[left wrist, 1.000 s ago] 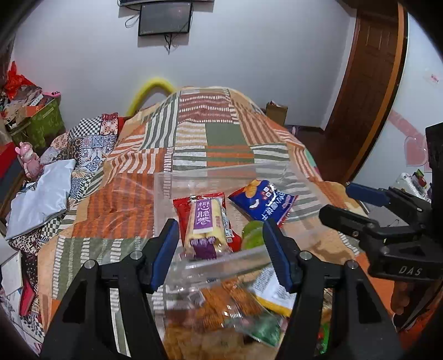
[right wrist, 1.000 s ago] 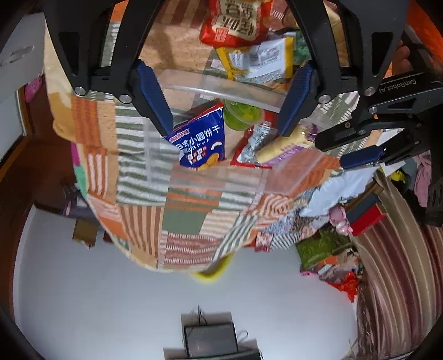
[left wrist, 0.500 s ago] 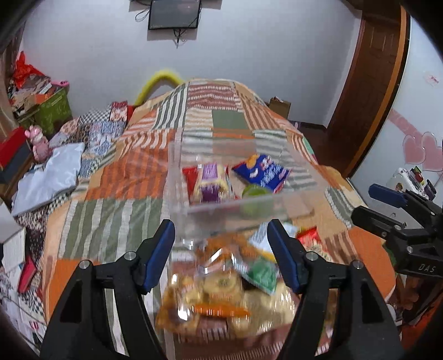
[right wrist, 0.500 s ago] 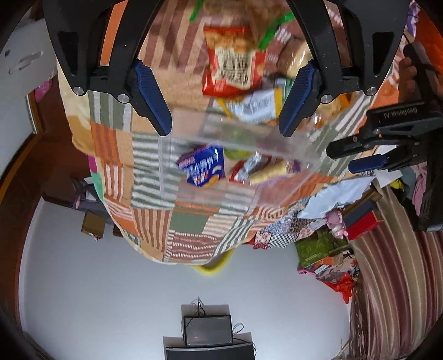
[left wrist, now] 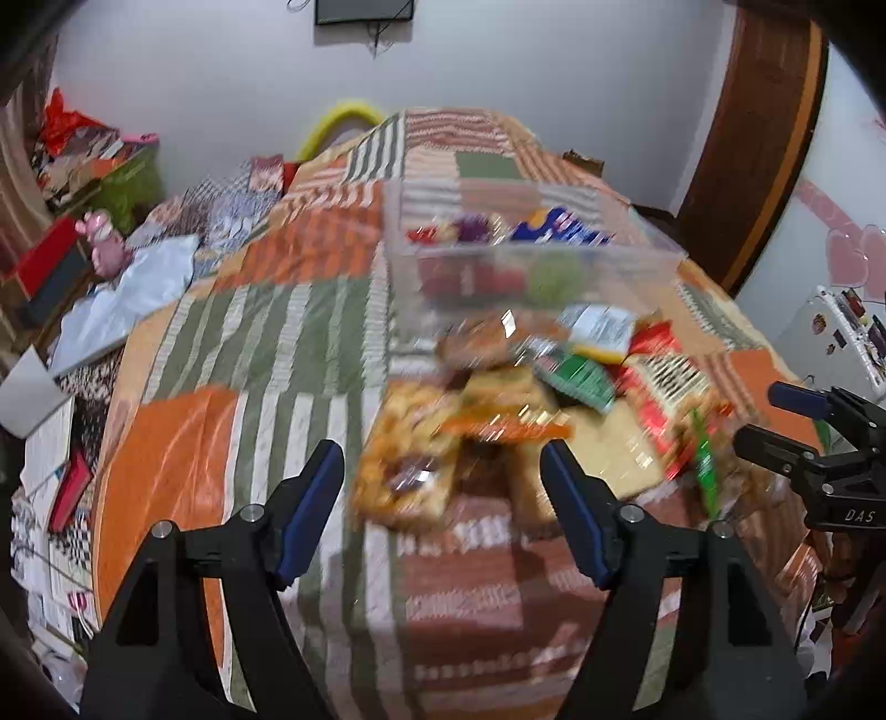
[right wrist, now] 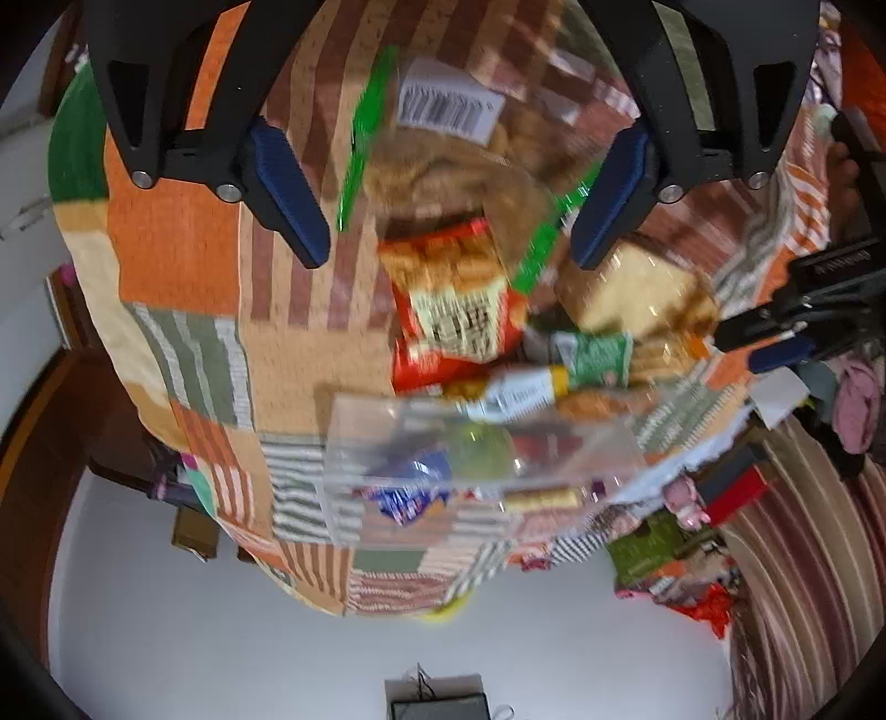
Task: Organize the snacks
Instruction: 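Grasp the barcoded snack bag with the right tool while the left grasps the puffed snack bag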
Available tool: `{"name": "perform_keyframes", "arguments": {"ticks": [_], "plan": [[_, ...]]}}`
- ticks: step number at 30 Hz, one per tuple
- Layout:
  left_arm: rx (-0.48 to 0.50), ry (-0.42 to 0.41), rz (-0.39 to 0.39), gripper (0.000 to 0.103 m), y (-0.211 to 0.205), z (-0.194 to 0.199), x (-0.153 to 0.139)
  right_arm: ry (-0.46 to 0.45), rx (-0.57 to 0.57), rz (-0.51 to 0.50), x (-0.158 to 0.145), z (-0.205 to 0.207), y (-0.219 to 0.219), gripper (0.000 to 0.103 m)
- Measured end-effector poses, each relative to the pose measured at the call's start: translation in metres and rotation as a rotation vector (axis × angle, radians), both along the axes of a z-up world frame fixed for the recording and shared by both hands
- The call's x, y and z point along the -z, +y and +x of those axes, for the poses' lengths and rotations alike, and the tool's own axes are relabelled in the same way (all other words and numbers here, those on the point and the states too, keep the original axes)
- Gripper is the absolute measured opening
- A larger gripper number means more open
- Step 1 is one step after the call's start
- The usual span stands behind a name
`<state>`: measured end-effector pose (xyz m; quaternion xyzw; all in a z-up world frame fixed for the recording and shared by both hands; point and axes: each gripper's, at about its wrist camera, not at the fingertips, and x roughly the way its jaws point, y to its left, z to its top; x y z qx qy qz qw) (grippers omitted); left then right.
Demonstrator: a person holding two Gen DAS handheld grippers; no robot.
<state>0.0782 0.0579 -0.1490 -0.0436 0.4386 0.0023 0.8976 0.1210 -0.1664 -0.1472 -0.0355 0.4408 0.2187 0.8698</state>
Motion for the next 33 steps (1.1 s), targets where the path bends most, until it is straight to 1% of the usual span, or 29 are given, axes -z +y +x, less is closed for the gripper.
{"name": "perform_keyframes", "arguments": {"ticks": [4, 9, 15, 16, 17, 19, 21, 23, 24, 26, 27, 33], "plan": [[-0.027, 0.04, -0.012, 0.073, 0.011, -0.002, 0.017, 0.044, 0.001, -0.006, 0.014, -0.007, -0.001, 0.09], [-0.039, 0.071, -0.04, 0.073, 0.017, 0.008, 0.033, 0.072, 0.01, 0.031, 0.021, -0.007, -0.006, 0.09], [-0.033, 0.081, -0.045, 0.073, 0.014, 0.023, 0.047, 0.098, -0.001, 0.062, 0.026, -0.009, -0.004, 0.09], [-0.035, 0.084, -0.05, 0.073, 0.014, 0.026, 0.049, 0.101, -0.003, 0.069, 0.028, -0.009, -0.004, 0.087], [-0.037, 0.086, -0.054, 0.072, 0.014, 0.029, 0.051, 0.109, -0.008, 0.083, 0.029, -0.01, -0.004, 0.086], [-0.038, 0.086, -0.06, 0.069, 0.015, 0.033, 0.053, 0.111, -0.007, 0.092, 0.029, -0.009, -0.004, 0.085], [-0.035, 0.089, -0.066, 0.058, 0.014, 0.036, 0.057, 0.114, -0.009, 0.105, 0.029, -0.01, -0.006, 0.082], [-0.033, 0.09, -0.076, 0.056, 0.015, 0.039, 0.06, 0.117, -0.014, 0.115, 0.029, -0.011, -0.006, 0.076], [-0.035, 0.082, -0.083, 0.053, 0.016, 0.038, 0.06, 0.118, -0.021, 0.12, 0.029, -0.011, -0.006, 0.07], [-0.038, 0.075, -0.086, 0.048, 0.018, 0.036, 0.06, 0.115, -0.026, 0.119, 0.028, -0.012, -0.005, 0.069], [-0.04, 0.076, -0.085, 0.047, 0.019, 0.035, 0.059, 0.107, -0.03, 0.113, 0.026, -0.013, -0.004, 0.066], [-0.057, 0.063, -0.073, 0.045, 0.024, 0.024, 0.053, 0.087, -0.026, 0.114, 0.02, -0.013, -0.005, 0.063]]}}
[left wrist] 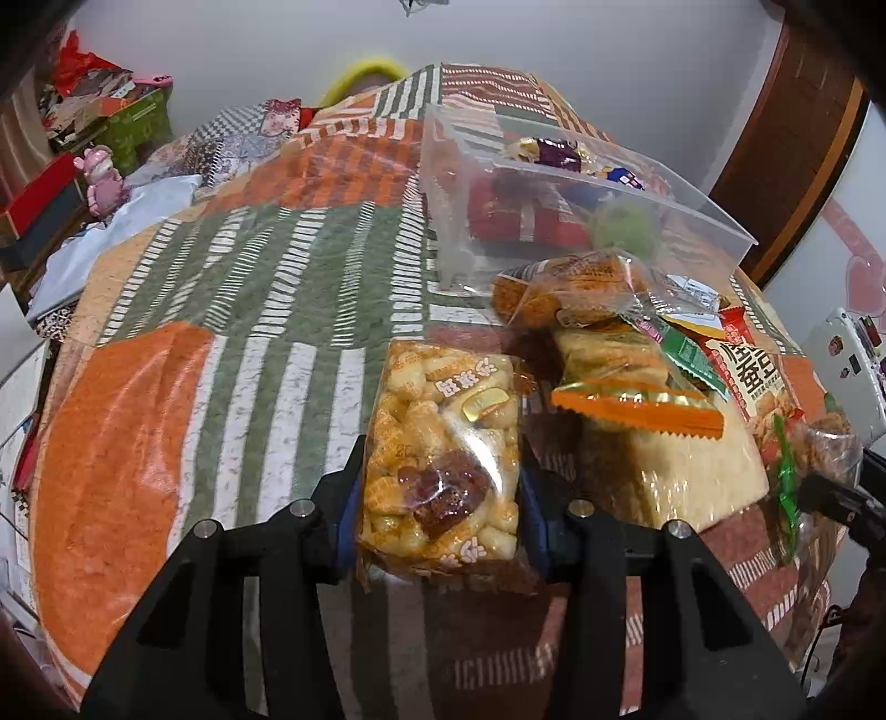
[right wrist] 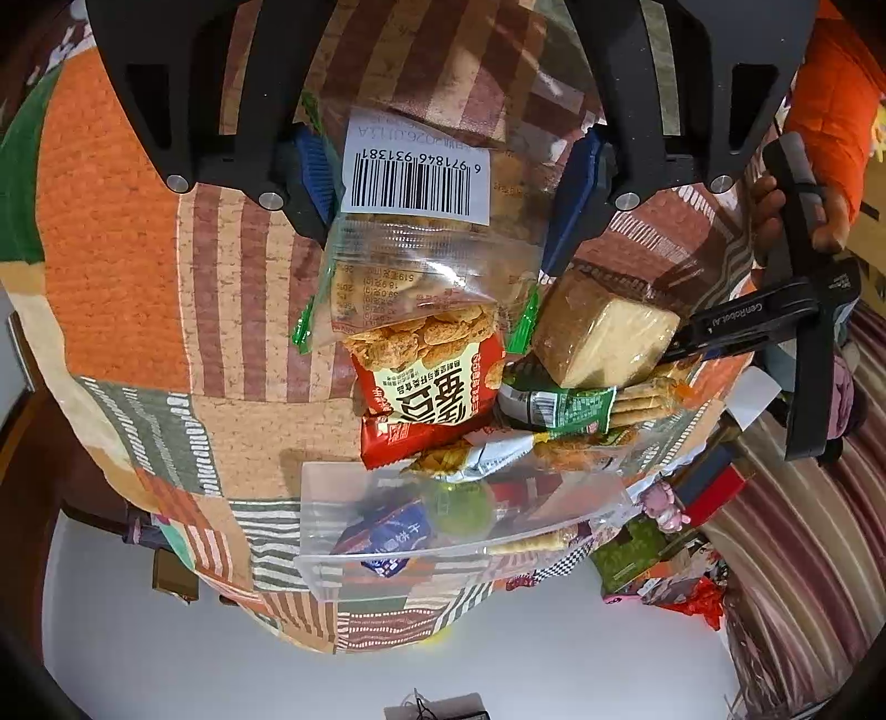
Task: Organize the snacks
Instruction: 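Grasp the barcoded snack bag with the right tool while the left grasps the puffed snack bag, then place both snack bags into the clear box and open both tools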
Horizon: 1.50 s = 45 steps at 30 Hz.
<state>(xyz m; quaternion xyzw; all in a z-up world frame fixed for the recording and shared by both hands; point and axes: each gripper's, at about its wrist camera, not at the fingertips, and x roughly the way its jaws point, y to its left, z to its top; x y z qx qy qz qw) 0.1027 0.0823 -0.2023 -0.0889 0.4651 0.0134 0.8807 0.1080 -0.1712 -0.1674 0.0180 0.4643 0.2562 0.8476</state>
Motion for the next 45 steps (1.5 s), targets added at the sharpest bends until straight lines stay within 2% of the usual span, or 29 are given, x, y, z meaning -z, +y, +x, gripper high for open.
{"name": "perform_keyframes", "arguments": {"ticks": [11, 21, 34, 45], "plan": [[-0.024, -0.092, -0.002, 0.045, 0.005, -0.012, -0.036, -0.084, 0.024, 0.047, -0.034, 0.011, -0.004, 0.063], [-0.007, -0.191, -0.005, 0.045, 0.001, 0.001, -0.075, -0.181, 0.027, 0.054, -0.065, 0.033, 0.001, 0.063], [0.026, -0.27, -0.017, 0.045, -0.005, 0.055, -0.104, -0.269, 0.027, 0.067, -0.091, 0.079, 0.017, 0.063], [0.049, -0.249, -0.038, 0.045, -0.003, 0.113, -0.097, -0.256, 0.013, 0.061, -0.084, 0.123, 0.036, 0.063]]}}
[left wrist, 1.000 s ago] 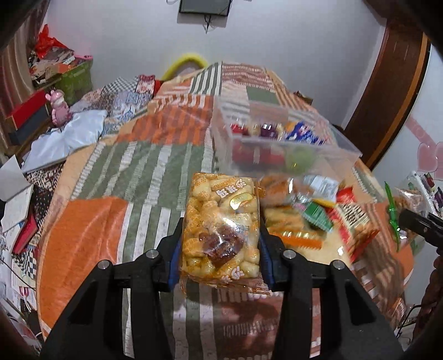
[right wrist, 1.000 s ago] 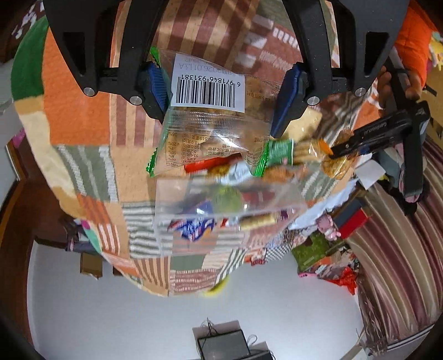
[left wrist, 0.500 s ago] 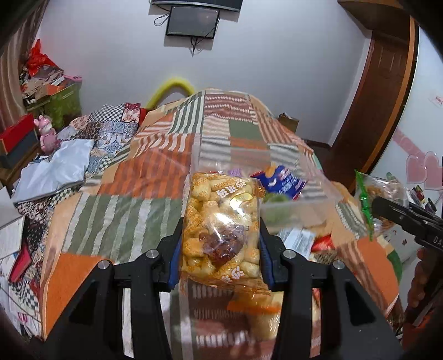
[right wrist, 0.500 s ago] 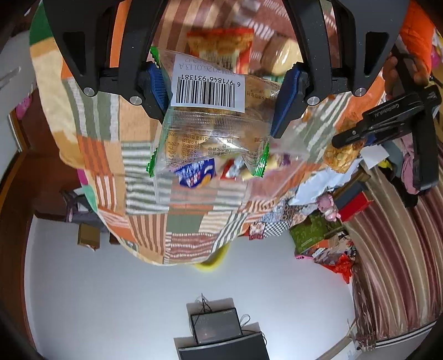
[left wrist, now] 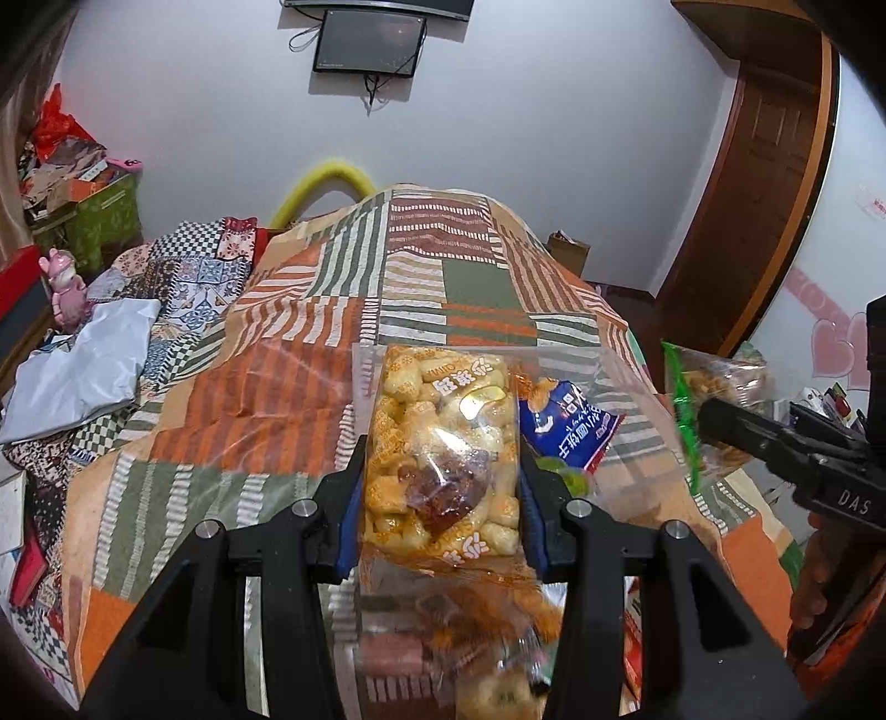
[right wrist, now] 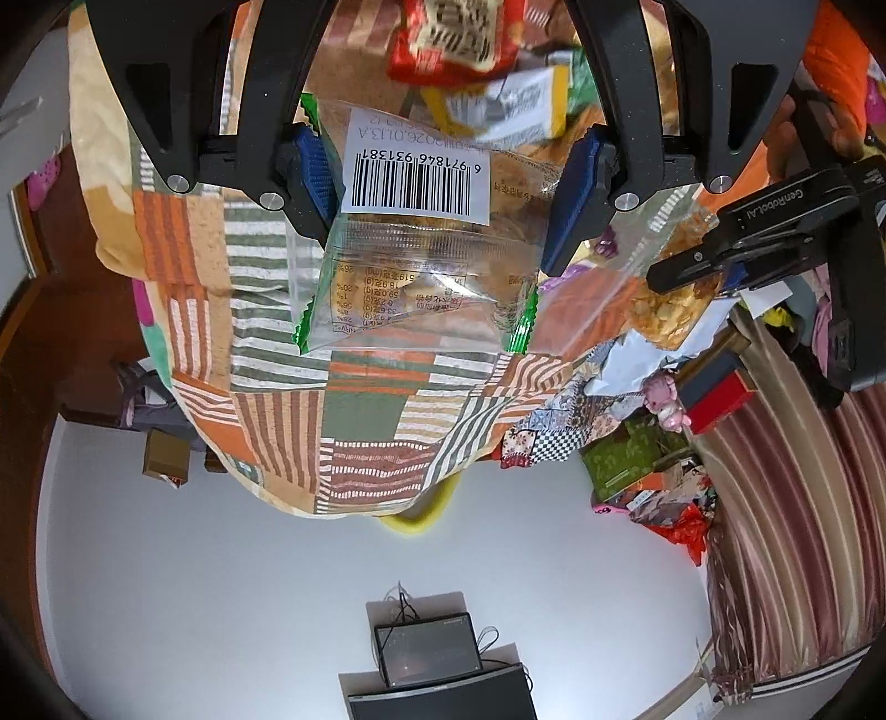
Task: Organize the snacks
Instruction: 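Place both snack bags into the clear box and open both tools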
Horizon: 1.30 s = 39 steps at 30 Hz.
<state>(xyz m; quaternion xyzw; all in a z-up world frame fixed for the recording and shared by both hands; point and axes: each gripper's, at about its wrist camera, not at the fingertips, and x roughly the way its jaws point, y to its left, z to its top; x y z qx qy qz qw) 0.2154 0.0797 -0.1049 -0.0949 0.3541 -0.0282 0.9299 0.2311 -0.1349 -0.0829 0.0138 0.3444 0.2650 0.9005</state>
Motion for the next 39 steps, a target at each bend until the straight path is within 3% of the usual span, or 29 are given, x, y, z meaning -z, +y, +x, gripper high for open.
{"name": "perform_keyframes", "arguments": {"ticks": [8, 16, 35, 39], "plan": [[0.028, 0.051, -0.033, 0.045, -0.001, 0.034, 0.016, 0.044, -0.023, -0.035, 0.018, 0.027, 0.02, 0.063], [0.04, 0.088, -0.017, 0.045, -0.005, 0.058, 0.028, 0.099, -0.043, -0.078, 0.038, 0.055, 0.038, 0.063], [0.023, 0.14, -0.013, 0.045, 0.0, 0.077, 0.035, 0.207, -0.061, -0.145, 0.069, 0.078, 0.053, 0.068], [0.009, 0.135, 0.003, 0.055, -0.001, 0.073, 0.031, 0.203, -0.066, -0.147, 0.063, 0.073, 0.051, 0.072]]}}
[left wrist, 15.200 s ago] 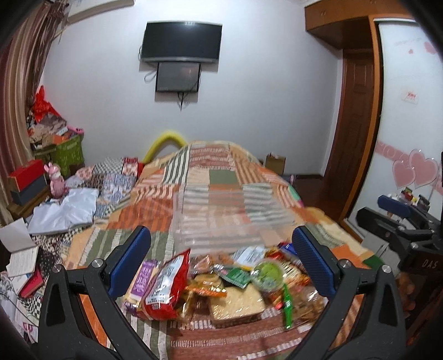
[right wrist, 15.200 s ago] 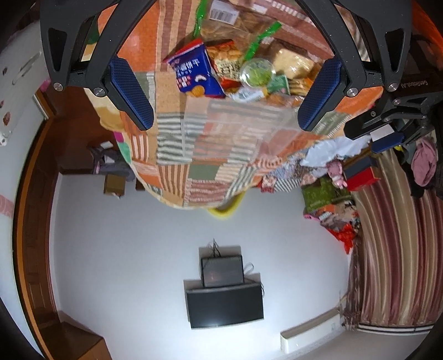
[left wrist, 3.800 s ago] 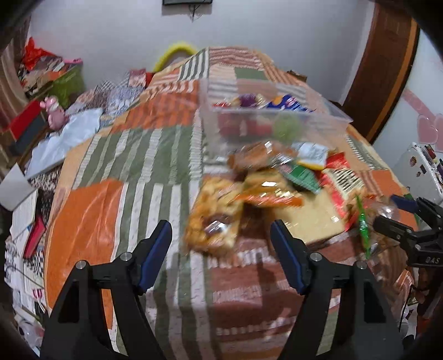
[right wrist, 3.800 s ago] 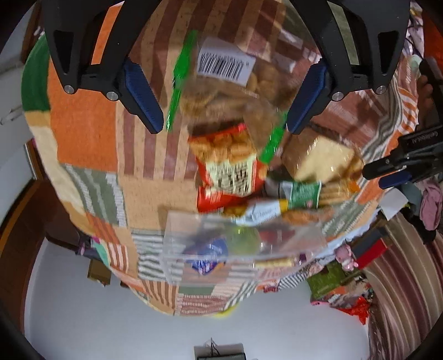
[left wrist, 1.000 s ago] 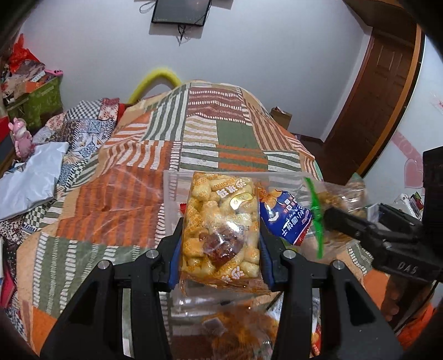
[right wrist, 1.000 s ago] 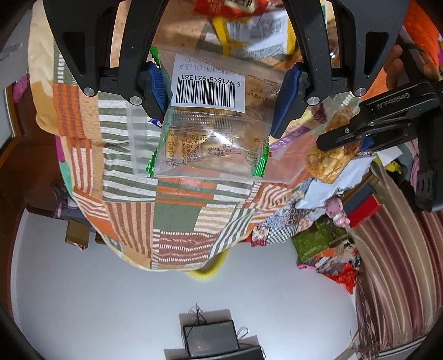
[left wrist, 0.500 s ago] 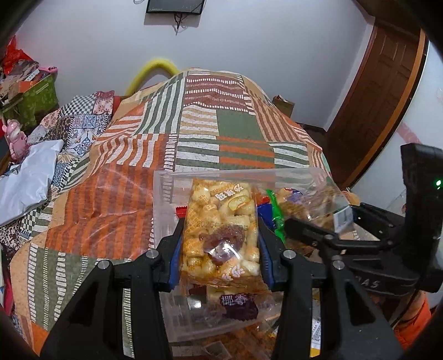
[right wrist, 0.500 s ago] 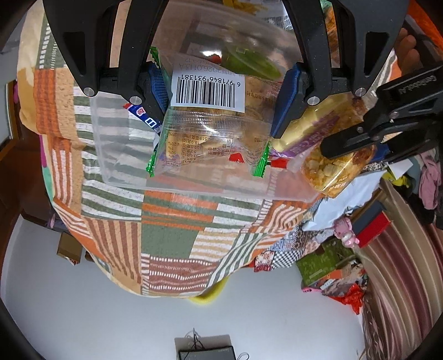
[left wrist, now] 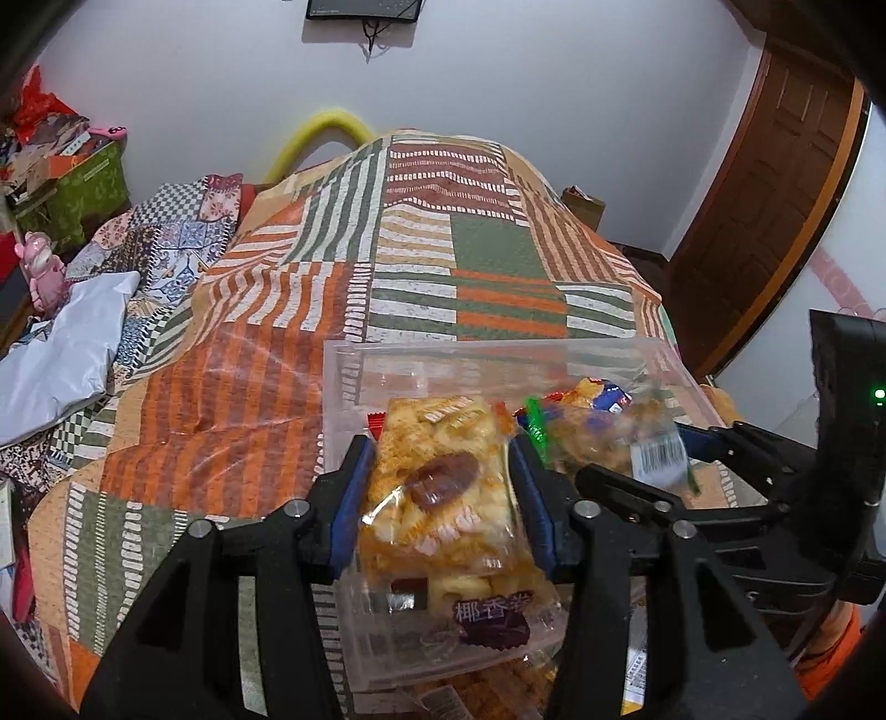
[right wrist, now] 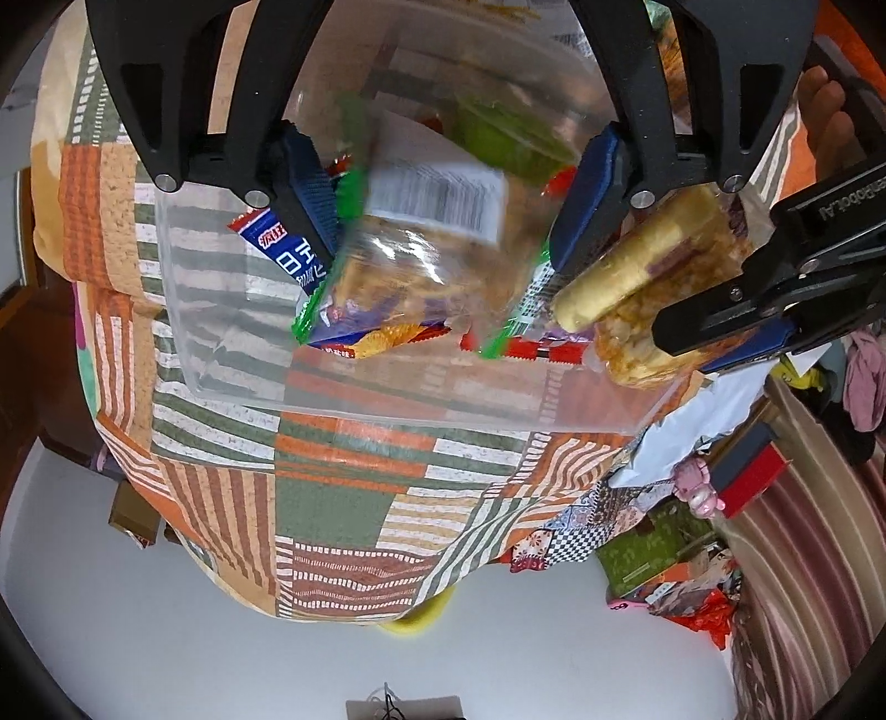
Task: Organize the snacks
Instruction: 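Place both snack bags into the clear box and open both tools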
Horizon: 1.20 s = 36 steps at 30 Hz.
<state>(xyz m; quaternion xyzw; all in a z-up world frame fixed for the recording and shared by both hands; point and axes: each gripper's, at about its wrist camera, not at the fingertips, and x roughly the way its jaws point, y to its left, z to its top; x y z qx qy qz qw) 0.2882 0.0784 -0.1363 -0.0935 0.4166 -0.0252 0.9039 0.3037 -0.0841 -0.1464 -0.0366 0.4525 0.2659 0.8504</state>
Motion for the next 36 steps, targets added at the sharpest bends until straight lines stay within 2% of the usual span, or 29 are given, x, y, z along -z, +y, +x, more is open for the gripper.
{"name": "perform_keyframes", "arguments": {"ticks": [3, 10, 14, 16, 20, 28, 36], "plan": [[-0.003, -0.023, 0.009, 0.062, -0.002, -0.008, -0.008, -0.022, 0.001, 0.005, -0.009, -0.006, -0.002, 0.075], [0.02, -0.054, 0.03, 0.065, -0.011, -0.029, -0.028, -0.086, -0.003, 0.01, -0.033, -0.027, -0.009, 0.075], [0.031, -0.069, 0.057, 0.069, -0.017, -0.048, -0.035, -0.126, -0.003, 0.008, -0.046, -0.044, -0.015, 0.076], [0.034, -0.076, 0.071, 0.072, -0.02, -0.059, -0.039, -0.145, 0.001, 0.016, -0.053, -0.054, -0.022, 0.08], [0.041, -0.078, 0.084, 0.073, -0.025, -0.081, -0.042, -0.169, 0.011, 0.024, -0.061, -0.072, -0.031, 0.081], [0.037, -0.048, 0.057, 0.073, -0.032, -0.119, -0.037, -0.181, 0.013, 0.03, -0.064, -0.105, -0.046, 0.081], [0.027, -0.016, 0.046, 0.073, -0.041, -0.148, -0.027, -0.137, 0.033, 0.03, -0.047, -0.131, -0.063, 0.082]]}}
